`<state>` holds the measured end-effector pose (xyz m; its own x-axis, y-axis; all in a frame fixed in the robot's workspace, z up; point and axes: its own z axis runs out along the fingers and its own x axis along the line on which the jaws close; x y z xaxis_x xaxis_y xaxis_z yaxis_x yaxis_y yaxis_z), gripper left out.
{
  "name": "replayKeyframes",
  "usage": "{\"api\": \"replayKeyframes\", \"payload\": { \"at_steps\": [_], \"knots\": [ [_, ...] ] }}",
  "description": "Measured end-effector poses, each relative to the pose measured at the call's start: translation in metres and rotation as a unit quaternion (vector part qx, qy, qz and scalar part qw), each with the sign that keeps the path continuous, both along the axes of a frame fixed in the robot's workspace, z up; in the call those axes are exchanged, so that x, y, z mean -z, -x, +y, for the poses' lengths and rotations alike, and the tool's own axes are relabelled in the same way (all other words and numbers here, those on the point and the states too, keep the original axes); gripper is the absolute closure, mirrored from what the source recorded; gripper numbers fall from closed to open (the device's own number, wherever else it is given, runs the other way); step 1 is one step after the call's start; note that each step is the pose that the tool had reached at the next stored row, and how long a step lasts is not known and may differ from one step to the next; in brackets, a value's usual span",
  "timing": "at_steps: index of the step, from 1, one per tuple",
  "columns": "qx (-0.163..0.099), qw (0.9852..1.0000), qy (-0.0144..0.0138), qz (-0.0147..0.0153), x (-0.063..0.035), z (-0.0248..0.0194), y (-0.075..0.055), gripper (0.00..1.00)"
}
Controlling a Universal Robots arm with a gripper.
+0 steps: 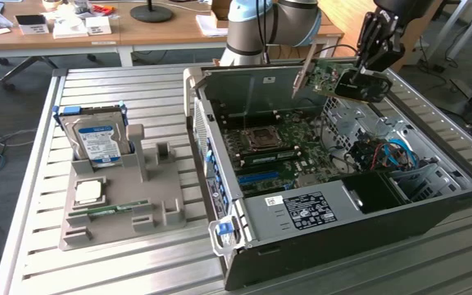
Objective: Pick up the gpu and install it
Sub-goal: 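Insert the gpu into the slot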
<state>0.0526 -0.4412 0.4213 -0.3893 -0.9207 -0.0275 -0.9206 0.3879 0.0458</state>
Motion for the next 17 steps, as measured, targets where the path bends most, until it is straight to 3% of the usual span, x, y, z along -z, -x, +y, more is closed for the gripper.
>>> {"api": "replayKeyframes", "payload": {
  "at_steps": [5, 9, 14, 17],
  "knots": [
    [-0.045, 0.999, 0.0, 0.0, 0.0004, 0.0, 0.0, 0.73],
    [-0.081, 0.9967, 0.0, 0.0, 0.0008, 0.0, 0.0, 0.73],
    [-0.126, 0.992, 0.0, 0.0, 0.0013, 0.0, 0.0, 0.73],
    [-0.154, 0.9881, 0.0, 0.0, 0.0015, 0.0, 0.0, 0.73]
  ]
}}
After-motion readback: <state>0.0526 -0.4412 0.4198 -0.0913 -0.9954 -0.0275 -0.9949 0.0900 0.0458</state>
